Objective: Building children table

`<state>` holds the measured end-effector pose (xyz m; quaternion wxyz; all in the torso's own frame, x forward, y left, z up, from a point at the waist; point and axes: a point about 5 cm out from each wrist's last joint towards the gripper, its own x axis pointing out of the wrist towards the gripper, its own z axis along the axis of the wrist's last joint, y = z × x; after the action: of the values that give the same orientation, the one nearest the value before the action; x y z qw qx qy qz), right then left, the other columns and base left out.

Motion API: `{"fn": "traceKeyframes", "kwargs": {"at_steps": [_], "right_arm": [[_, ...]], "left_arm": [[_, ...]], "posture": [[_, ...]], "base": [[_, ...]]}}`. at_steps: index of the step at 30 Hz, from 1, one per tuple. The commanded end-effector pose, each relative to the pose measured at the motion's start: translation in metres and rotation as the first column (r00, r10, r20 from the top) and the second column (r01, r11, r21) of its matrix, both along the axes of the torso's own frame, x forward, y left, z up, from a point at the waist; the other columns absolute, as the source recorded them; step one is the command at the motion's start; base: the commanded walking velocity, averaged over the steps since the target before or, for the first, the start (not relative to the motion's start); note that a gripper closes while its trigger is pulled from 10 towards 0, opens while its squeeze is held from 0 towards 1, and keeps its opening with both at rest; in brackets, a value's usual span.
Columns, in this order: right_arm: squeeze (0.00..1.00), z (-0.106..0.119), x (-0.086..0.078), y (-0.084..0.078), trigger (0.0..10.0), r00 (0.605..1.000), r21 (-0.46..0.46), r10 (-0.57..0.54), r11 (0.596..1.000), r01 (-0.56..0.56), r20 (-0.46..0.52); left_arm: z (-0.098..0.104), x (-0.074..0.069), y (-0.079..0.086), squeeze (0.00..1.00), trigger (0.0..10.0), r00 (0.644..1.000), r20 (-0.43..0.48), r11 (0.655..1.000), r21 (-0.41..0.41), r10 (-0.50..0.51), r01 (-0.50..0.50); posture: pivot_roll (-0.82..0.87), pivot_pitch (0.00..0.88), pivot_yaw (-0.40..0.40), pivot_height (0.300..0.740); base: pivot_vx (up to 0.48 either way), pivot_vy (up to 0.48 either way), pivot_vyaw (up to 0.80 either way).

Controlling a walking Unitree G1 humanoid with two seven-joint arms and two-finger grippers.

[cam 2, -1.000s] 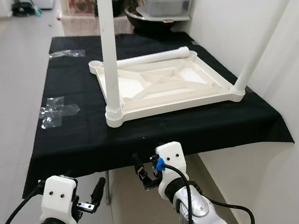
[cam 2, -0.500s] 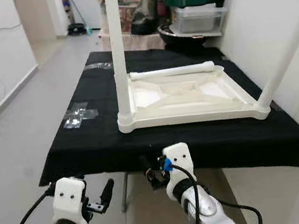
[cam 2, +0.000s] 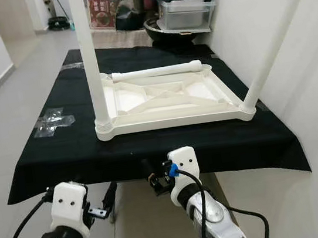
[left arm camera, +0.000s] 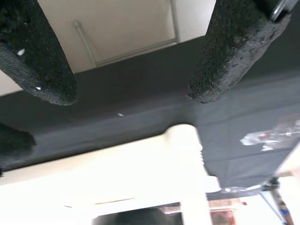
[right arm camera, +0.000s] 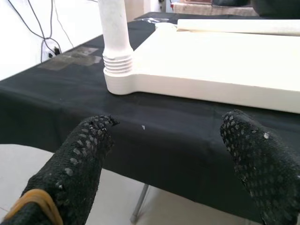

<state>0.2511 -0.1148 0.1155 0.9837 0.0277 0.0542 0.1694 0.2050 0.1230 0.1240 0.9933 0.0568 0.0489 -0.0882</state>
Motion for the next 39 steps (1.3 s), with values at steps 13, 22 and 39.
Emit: {"fn": "traceKeyframes", "kwargs": {"at_steps": [13,22,39], "right_arm": [[0.00,-0.011,0.024,-0.012,10.0,0.996,-0.021,-0.086,0.996,0.086,0.002],[0.00,-0.016,0.036,-0.019,10.0,0.987,0.027,-0.160,0.987,0.160,0.004],[0.00,-0.007,0.050,-0.053,10.0,0.903,0.052,-0.423,0.906,0.420,0.072]], "left_arm": [[-0.018,0.025,-0.004,0.00,10.0,0.999,-0.029,0.999,0.032,-0.015,0.016],[-0.016,0.038,0.014,0.00,10.0,0.996,0.025,0.994,0.054,0.089,-0.090],[-0.003,0.045,0.056,0.00,10.0,0.920,0.148,0.921,0.092,0.363,-0.378]], "posture": [[0.10,0.000,-0.114,0.740],[0.11,0.000,-0.102,0.740],[0.11,0.000,-0.093,0.740]], "base": [[0.000,0.000,0.31],[0.000,0.000,0.00],[0.000,0.000,0.00]]}}
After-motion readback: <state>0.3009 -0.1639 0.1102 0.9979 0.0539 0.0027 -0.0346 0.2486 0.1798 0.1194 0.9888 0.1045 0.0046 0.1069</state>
